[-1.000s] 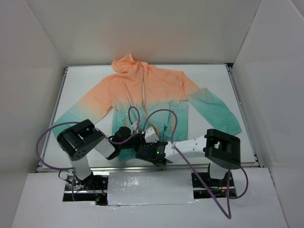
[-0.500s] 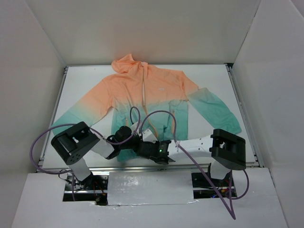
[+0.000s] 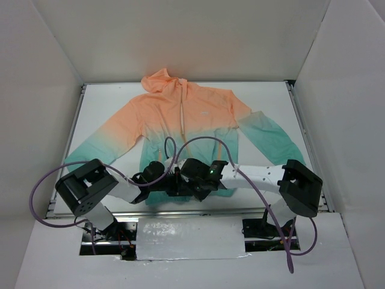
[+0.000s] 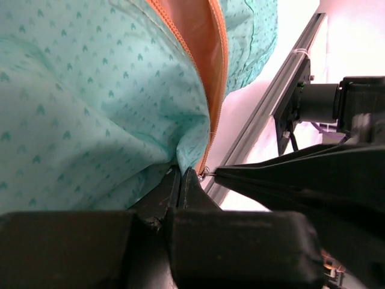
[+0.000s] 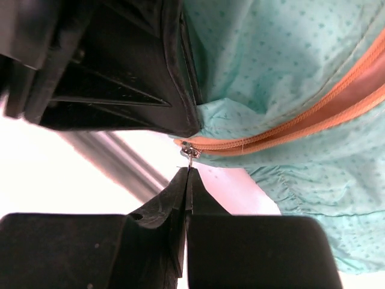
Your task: Zip up the jacket
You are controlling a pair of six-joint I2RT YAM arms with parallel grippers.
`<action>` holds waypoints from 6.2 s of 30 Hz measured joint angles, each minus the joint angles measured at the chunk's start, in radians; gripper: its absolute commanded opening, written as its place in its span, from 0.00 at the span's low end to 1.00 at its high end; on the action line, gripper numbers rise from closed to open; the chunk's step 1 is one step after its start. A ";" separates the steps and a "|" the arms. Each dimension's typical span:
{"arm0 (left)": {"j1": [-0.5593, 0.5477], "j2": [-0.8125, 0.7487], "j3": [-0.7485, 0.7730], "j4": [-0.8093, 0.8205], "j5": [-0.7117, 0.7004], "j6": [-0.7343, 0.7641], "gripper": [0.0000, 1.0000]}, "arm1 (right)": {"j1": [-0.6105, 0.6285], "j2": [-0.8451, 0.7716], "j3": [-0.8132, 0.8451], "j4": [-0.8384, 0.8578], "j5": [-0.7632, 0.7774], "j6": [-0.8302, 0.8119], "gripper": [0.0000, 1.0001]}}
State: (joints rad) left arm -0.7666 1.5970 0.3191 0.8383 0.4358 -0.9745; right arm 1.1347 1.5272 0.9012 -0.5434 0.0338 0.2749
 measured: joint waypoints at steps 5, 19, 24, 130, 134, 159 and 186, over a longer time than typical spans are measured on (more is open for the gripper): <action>0.000 -0.023 -0.027 0.017 -0.001 0.009 0.00 | -0.075 0.040 0.098 -0.078 -0.158 -0.090 0.00; 0.010 -0.064 -0.058 0.036 -0.047 0.004 0.00 | -0.226 0.135 0.214 -0.139 -0.372 -0.255 0.00; 0.011 -0.066 -0.060 0.039 -0.046 -0.001 0.00 | -0.259 0.152 0.229 -0.155 -0.441 -0.299 0.00; 0.010 -0.342 0.021 -0.269 -0.062 -0.031 0.00 | 0.159 -0.075 0.073 -0.054 0.446 0.226 0.42; 0.010 -0.334 0.021 -0.270 -0.056 -0.031 0.00 | 0.159 -0.076 0.082 -0.054 0.453 0.226 0.40; 0.010 -0.334 0.021 -0.271 -0.054 -0.027 0.00 | 0.159 -0.049 0.068 -0.056 0.433 0.224 0.29; 0.010 -0.336 0.021 -0.272 -0.031 0.011 0.00 | 0.128 -0.043 0.034 -0.042 0.306 0.051 0.00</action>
State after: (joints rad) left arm -0.7567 1.2610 0.3405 0.5667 0.4053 -0.9638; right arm 1.2629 1.4837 0.9356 -0.5854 0.3401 0.3260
